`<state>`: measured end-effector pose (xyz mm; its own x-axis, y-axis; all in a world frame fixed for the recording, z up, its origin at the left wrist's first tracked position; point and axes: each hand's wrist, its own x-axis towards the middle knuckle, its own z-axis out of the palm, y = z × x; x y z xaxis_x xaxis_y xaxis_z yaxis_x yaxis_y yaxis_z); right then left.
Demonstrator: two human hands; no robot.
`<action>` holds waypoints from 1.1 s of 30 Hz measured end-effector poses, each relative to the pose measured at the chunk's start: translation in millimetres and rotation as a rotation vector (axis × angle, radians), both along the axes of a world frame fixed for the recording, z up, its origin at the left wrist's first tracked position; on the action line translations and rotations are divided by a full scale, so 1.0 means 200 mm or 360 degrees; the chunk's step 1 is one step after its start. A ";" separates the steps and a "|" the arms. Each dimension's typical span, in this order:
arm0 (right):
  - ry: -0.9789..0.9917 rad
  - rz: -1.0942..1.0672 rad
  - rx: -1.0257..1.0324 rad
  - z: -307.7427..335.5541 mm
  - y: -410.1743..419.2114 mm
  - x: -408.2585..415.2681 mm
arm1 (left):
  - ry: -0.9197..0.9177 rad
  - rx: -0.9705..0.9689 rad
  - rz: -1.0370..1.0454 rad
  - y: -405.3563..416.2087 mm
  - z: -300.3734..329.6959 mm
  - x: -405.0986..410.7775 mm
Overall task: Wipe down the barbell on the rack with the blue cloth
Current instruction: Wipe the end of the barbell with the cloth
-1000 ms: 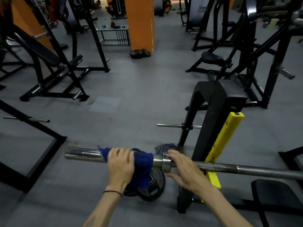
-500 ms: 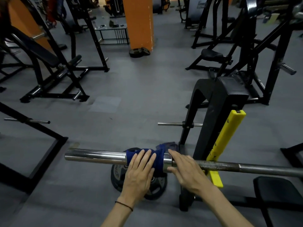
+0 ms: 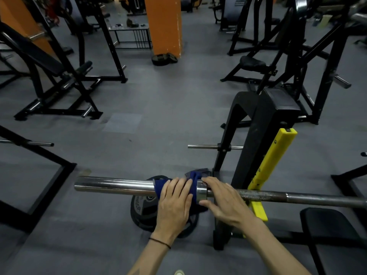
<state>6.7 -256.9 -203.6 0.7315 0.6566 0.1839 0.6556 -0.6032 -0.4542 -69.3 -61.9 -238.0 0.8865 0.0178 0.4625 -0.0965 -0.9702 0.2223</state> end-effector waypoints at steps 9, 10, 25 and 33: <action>-0.0019 0.0129 -0.0055 0.02 -0.01 0.00 | -0.0009 0.0004 0.0102 -0.05 0.05 0.03; -0.0006 0.0115 -0.0021 0.01 -0.01 0.00 | 0.0020 -0.0005 0.0138 -0.06 0.08 0.06; -0.0060 0.0087 -0.0067 0.00 -0.01 0.00 | -0.0009 0.0026 0.0072 -0.04 0.09 0.07; 0.0061 -0.0179 -0.0142 0.07 0.02 0.00 | -0.0030 0.0114 0.0073 0.06 0.11 0.11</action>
<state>6.1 -252.4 -189.1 0.8068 0.5824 0.0990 0.5647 -0.7110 -0.4191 -46.8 -50.1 -215.8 0.8767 0.0248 0.4804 -0.0548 -0.9870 0.1510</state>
